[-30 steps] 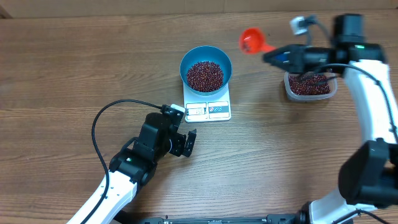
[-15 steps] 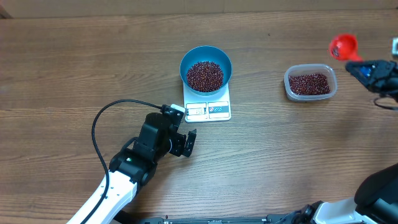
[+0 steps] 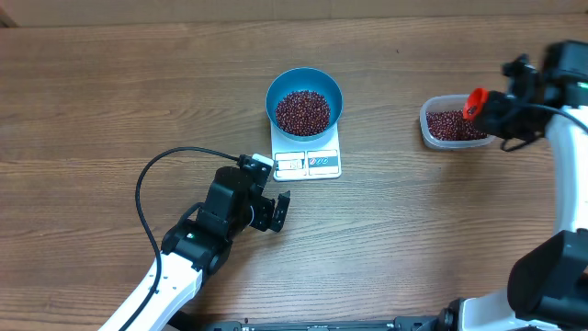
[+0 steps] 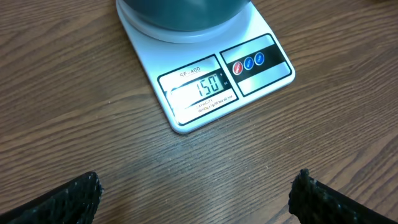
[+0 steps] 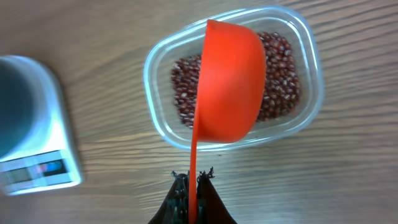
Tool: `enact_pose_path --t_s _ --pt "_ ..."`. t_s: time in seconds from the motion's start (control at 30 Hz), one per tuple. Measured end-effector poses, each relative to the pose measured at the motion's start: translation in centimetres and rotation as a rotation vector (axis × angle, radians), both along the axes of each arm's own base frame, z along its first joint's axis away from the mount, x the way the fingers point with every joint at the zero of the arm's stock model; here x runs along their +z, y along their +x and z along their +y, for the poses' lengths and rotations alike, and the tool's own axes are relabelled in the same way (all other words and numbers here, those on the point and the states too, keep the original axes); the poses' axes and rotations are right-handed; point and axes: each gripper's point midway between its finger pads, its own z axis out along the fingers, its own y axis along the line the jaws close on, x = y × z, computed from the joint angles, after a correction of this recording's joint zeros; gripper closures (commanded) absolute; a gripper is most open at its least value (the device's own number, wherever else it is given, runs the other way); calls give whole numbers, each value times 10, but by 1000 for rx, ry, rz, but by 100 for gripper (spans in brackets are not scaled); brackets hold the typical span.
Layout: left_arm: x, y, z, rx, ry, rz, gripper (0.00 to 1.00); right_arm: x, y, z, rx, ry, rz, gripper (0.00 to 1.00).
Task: Scoop item into bowl and weigh 150g on scale
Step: 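Carry the red scoop with the right gripper back to the container, then lower the scoop into the container and open the right gripper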
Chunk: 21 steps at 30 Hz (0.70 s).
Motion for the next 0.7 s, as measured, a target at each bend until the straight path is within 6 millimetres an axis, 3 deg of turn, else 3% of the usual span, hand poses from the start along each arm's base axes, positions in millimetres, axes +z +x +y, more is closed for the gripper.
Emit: enact_pose_path --t_s 0.27,0.7 --pt "0 0 0 0 0 0 0 -10 -1 6 -34 -297 81 96" --pt "0 0 0 0 0 0 0 -11 -9 1 -34 -443 131 96"
